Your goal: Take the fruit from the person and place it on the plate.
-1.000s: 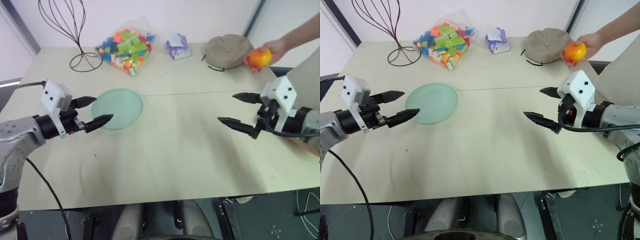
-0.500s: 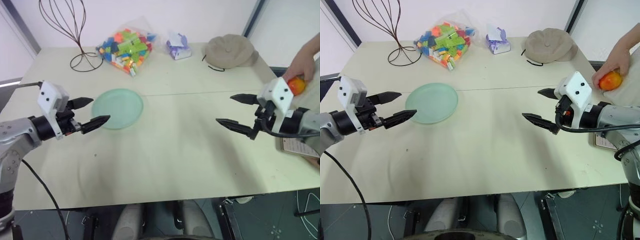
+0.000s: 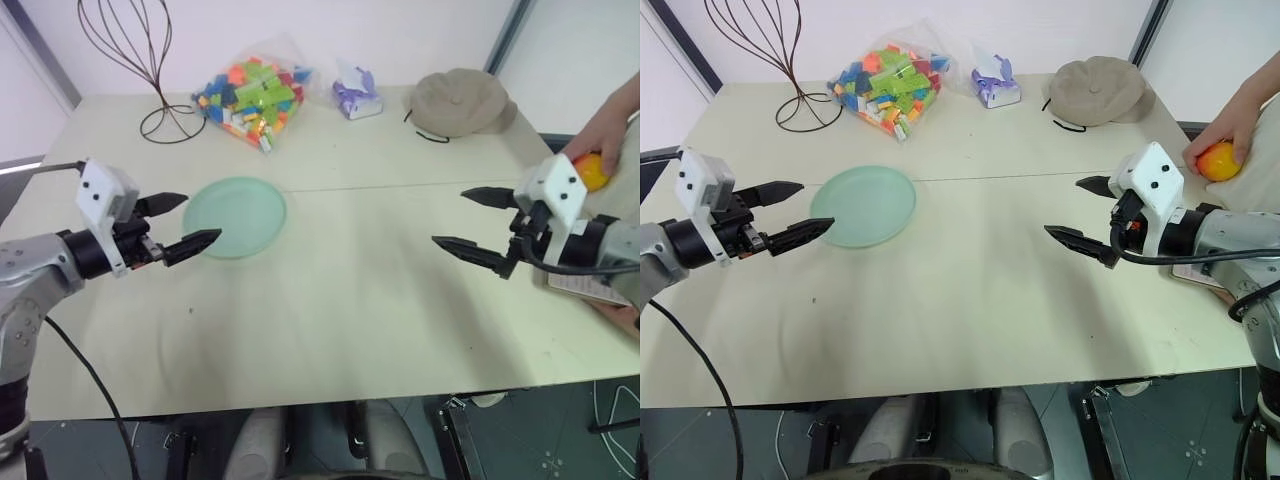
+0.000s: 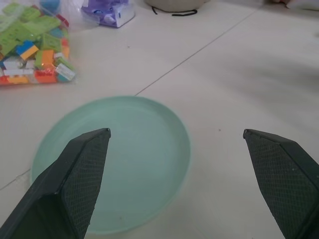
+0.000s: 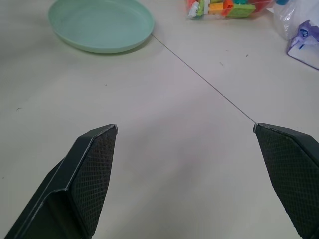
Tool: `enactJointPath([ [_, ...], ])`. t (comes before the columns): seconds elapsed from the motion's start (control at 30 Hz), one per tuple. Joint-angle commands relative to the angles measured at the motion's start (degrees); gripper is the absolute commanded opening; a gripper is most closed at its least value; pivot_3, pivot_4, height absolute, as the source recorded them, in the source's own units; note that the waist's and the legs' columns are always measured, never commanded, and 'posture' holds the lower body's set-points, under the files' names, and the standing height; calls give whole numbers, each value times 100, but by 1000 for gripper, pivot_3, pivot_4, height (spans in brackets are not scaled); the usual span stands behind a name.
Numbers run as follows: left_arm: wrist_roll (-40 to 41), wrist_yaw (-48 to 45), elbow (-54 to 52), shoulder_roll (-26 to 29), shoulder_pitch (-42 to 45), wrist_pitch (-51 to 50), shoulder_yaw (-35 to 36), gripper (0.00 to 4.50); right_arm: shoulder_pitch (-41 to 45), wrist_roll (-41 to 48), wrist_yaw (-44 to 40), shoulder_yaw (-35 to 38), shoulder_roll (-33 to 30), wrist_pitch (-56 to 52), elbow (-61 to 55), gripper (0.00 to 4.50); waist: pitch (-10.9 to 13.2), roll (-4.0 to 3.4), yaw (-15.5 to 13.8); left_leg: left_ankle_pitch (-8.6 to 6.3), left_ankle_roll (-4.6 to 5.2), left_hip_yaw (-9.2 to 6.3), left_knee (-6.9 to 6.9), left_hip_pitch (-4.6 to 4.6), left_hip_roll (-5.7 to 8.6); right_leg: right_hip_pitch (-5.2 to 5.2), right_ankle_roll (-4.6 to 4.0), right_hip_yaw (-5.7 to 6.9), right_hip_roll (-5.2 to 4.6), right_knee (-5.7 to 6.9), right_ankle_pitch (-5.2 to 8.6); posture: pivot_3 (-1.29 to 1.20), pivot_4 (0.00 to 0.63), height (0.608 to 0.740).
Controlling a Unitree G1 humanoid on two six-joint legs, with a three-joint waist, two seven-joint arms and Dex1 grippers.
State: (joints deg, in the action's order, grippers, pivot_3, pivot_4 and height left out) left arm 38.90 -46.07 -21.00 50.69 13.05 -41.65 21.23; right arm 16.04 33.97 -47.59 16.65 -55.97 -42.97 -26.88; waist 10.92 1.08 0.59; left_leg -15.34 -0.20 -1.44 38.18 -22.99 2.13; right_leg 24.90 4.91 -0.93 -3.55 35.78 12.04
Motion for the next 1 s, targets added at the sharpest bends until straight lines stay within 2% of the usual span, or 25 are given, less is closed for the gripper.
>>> enactJointPath([
  [0.03,7,-10,-92,58,77,108,74,4500,22,32,17,178,-76,53,-151,4473,0,0,1,0,0,0,0,0,0,0,0,0,0,0,0,0,150,740],
  [0.57,-45,130,-135,-43,162,171,11,4500,18,80,47,168,-35,10,-192,4473,0,0,1,0,0,0,0,0,0,0,0,0,0,0,0,0,150,740],
  [1.0,-1334,1457,335,-1034,1110,1733,-239,4500,119,106,65,41,0,50,-164,4473,0,1,-14,0,0,0,0,3,1,-5,17,0,0,-2,-10,0,150,740],
])
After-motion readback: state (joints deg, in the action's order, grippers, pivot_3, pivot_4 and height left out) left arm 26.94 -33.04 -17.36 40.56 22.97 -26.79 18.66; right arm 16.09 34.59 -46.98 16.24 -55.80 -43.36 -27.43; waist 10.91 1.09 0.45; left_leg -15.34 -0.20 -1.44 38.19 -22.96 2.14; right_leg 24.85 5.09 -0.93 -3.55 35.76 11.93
